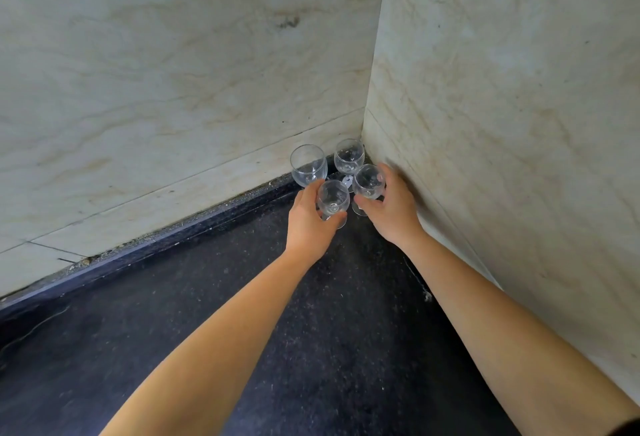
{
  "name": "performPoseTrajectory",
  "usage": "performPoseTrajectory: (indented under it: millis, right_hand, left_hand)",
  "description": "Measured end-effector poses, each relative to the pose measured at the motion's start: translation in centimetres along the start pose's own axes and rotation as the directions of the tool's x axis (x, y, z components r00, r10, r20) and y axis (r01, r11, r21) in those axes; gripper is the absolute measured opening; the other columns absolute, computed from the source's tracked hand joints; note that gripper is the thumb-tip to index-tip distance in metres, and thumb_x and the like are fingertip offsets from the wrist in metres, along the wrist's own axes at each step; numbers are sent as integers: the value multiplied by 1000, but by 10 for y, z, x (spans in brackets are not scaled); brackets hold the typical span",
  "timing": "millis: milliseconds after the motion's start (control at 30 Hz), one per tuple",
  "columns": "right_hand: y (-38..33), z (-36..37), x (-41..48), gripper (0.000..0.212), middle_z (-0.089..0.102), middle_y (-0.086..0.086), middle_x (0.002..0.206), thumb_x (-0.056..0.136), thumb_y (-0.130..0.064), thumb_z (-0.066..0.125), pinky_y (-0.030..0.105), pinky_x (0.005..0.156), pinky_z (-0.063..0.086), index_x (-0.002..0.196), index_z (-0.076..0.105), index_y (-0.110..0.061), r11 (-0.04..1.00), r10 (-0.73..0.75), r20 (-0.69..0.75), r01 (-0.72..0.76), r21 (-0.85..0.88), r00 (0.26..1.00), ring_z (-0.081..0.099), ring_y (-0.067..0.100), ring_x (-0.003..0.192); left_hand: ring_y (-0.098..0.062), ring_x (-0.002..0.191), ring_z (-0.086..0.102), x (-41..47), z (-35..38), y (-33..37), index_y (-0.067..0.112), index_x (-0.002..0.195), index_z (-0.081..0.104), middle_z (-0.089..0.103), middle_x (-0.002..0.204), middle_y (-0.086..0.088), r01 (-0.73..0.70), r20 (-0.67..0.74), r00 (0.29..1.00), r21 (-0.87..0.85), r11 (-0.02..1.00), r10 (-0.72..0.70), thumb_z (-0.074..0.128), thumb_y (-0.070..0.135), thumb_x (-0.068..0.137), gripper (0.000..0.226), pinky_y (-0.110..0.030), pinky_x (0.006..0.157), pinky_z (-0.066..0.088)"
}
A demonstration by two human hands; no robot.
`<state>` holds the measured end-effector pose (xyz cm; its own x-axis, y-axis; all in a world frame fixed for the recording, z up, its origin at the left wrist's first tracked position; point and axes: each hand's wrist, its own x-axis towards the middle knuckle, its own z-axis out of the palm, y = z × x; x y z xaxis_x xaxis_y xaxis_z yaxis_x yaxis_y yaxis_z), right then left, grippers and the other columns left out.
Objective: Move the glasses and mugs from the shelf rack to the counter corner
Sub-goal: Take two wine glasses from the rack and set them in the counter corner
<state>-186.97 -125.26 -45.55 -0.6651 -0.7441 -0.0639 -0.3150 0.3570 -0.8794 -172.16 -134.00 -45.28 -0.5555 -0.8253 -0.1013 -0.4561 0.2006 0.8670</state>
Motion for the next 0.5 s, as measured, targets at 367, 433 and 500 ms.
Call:
performPoseTrajectory:
  millis: [367,433,500]
  right_hand:
    - [-28,-22,-11,83,28,13,165,98,-11,61,50,118,35,162,9,-15,978,136,82,-120,-173,987,31,31,150]
    - [-55,-32,-13,74,25,11,166,102,-13,54,46,119,34,162,11,-15,975,94,70,-77,-208,993,31,31,150]
    - [-90,-42,-15,65,26,10,165,105,-23,47,43,116,32,161,14,-16,971,14,63,2,-239,998,30,29,150]
  left_hand:
    - [-16,117,56,-11,-30,27,20,148,35,50,145,-3,3,18,1000,139,990,-5,72,31,88,71,-36,94,52]
    - [-14,112,55,-16,-56,45,19,147,37,48,146,-4,-49,-20,998,219,975,54,67,33,92,65,-30,87,48]
    - [-21,117,57,-23,-89,67,17,148,37,43,150,-4,-120,-47,989,303,945,141,61,34,96,61,-32,89,47]
